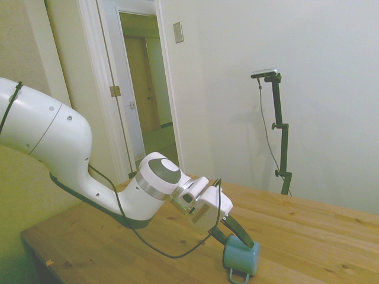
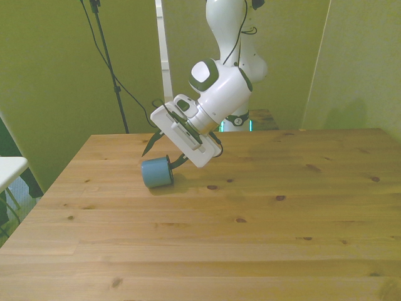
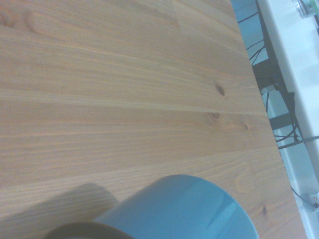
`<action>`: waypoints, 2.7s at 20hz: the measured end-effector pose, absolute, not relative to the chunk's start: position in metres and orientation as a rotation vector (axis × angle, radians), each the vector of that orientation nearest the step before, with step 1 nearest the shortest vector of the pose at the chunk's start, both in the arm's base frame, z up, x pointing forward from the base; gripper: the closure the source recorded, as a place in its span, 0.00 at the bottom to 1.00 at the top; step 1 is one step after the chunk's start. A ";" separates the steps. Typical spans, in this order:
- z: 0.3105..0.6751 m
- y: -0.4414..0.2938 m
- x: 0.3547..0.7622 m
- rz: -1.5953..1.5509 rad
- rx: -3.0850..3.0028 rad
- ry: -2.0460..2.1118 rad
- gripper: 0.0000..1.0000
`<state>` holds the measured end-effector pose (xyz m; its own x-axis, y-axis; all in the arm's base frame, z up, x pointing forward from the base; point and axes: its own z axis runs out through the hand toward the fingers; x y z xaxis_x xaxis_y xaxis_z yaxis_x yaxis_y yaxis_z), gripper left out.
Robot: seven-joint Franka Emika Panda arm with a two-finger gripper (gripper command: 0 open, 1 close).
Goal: Flip the mug upright
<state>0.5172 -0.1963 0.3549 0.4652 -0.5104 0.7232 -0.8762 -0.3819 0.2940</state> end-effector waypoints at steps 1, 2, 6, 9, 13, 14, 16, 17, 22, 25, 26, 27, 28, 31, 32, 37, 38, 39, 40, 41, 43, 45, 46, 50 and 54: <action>0.355 -0.196 0.517 0.704 2.048 -1.148 1.00; 0.355 -0.196 0.517 0.704 2.048 -1.147 1.00; 0.354 -0.194 0.518 0.701 2.047 -1.143 1.00; 0.354 -0.190 0.519 0.699 2.044 -1.136 1.00; 0.355 -0.189 0.519 0.700 2.043 -1.133 1.00; 0.355 -0.188 0.519 0.699 2.044 -1.132 1.00; 0.355 -0.188 0.519 0.700 2.045 -1.131 1.00; 0.355 -0.188 0.519 0.701 2.044 -1.131 1.00; 0.362 -0.187 0.519 0.708 2.049 -1.159 1.00; 0.378 -0.185 0.520 0.684 2.084 -1.227 1.00; 0.385 -0.185 0.521 0.672 2.102 -1.255 1.00; 0.394 -0.185 0.522 0.655 2.128 -1.284 1.00; 0.403 -0.185 0.523 0.637 2.161 -1.316 1.00; 0.430 -0.187 0.529 0.587 2.272 -1.422 1.00; 0.436 -0.186 0.531 0.574 2.306 -1.454 1.00; 0.448 -0.158 0.555 0.484 2.530 -1.614 1.00; 0.448 -0.149 0.562 0.469 2.567 -1.637 1.00; 0.447 -0.141 0.568 0.455 2.599 -1.660 1.00; 0.445 -0.133 0.574 0.440 2.627 -1.684 1.00; 0.441 -0.126 0.580 0.424 2.653 -1.707 1.00; 0.434 -0.115 0.591 0.390 2.695 -1.753 1.00; 0.428 -0.106 0.601 0.356 2.733 -1.790 1.00; 0.426 -0.101 0.606 0.340 2.749 -1.805 1.00; 0.425 -0.076 0.622 0.275 2.815 -1.821 1.00; 0.426 -0.050 0.637 0.234 2.865 -1.803 1.00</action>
<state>0.6366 -0.0498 0.4260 0.4349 -0.9003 -0.0180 -0.8659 -0.4126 -0.2826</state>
